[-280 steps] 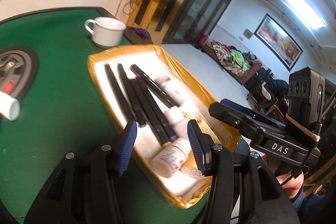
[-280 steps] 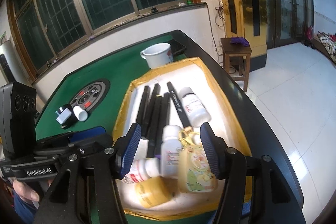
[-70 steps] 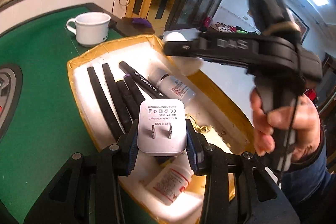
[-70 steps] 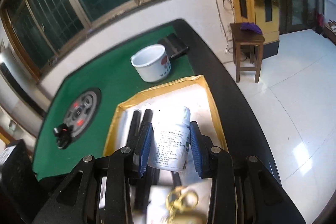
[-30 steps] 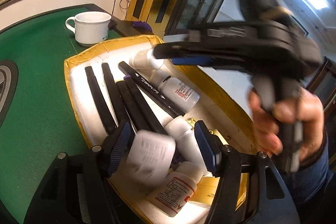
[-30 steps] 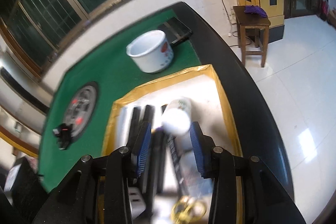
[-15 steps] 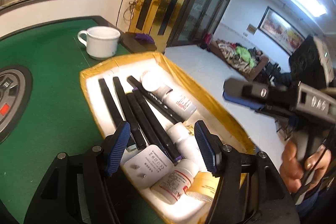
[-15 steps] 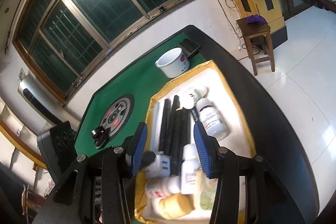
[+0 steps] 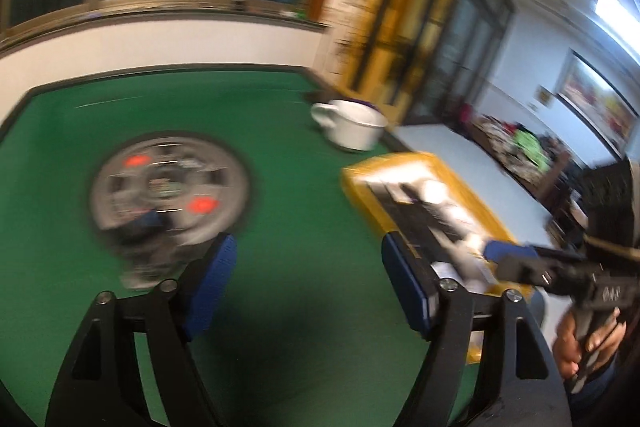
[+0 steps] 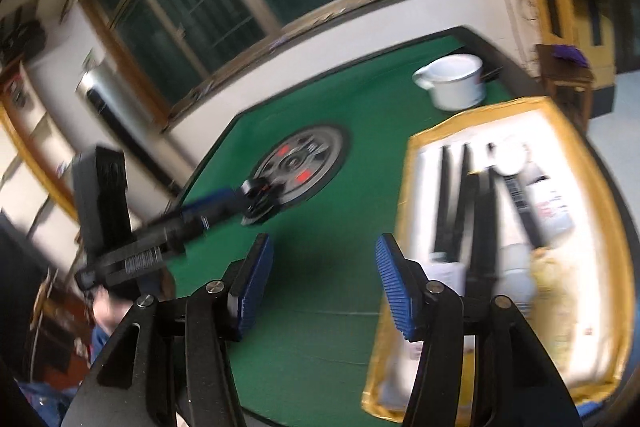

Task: Organize rigid objects
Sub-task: 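Move the left gripper to the black tape roll and grasp it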

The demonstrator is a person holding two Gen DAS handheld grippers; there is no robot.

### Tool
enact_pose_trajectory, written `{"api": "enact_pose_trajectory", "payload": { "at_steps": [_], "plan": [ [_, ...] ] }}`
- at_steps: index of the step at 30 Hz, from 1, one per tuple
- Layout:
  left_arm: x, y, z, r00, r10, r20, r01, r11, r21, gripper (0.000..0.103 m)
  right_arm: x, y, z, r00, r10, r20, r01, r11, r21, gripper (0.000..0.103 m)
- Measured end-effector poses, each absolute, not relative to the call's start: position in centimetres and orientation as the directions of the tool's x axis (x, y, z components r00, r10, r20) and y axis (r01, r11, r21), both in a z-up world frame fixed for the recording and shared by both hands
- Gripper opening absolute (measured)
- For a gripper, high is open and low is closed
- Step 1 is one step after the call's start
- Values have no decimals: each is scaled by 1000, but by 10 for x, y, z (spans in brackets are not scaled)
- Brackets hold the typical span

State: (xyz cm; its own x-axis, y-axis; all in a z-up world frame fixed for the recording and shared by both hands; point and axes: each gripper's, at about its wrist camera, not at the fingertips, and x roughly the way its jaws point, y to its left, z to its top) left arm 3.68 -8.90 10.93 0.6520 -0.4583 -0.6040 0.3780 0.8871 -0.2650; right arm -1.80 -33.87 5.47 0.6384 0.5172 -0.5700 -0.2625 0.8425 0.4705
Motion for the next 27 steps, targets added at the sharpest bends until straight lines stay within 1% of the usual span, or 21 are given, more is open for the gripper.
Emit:
{"api": "enact_pose_trajectory", "payload": {
  "at_steps": [3,4,6,8,10,14,17,19,21,22,23,24,27],
  "plan": [
    [58,-47,102,674,-386,-631,261,922,-286,76,-13,-324,45,604,537,-588,-280,834,475,49],
    [65,-37,99,668,-390,-633,245,919,-308,76,-12,-320,42,595,543,-593,-286,832,475,49],
    [87,-23,92,627,-386,-676,201,919,-339,77,-10,-315,35,581,547,-603,-286,831,478,49],
    [102,-17,87,625,-384,-680,185,919,-349,77,-12,-313,31,575,548,-607,-282,830,481,49],
    [115,-17,79,617,-349,-706,157,933,-324,77,-13,-312,28,570,549,-611,-283,830,481,49],
    [137,-27,62,596,-310,-741,152,949,-275,77,-11,-311,20,555,540,-632,-266,836,480,49],
    [153,-27,45,568,-303,-765,120,950,-288,77,-12,-311,18,553,539,-636,-262,837,481,49],
    [160,-31,38,544,-333,-770,133,941,-312,77,-13,-309,17,550,540,-637,-260,836,484,49],
    [163,-33,33,546,-316,-776,115,946,-305,76,-15,-309,18,549,540,-638,-260,835,484,49],
    [165,-33,31,541,-309,-782,105,948,-302,66,-16,-309,18,550,540,-637,-261,836,483,49],
    [165,-33,28,540,-295,-788,91,951,-294,43,-17,-309,19,553,538,-636,-261,837,481,49],
    [164,-31,25,536,-287,-794,78,953,-292,40,-17,-310,20,557,537,-633,-260,837,481,49],
    [156,-25,23,536,-315,-783,73,942,-329,37,-16,-309,22,568,535,-625,-259,837,482,49]
  ]
}}
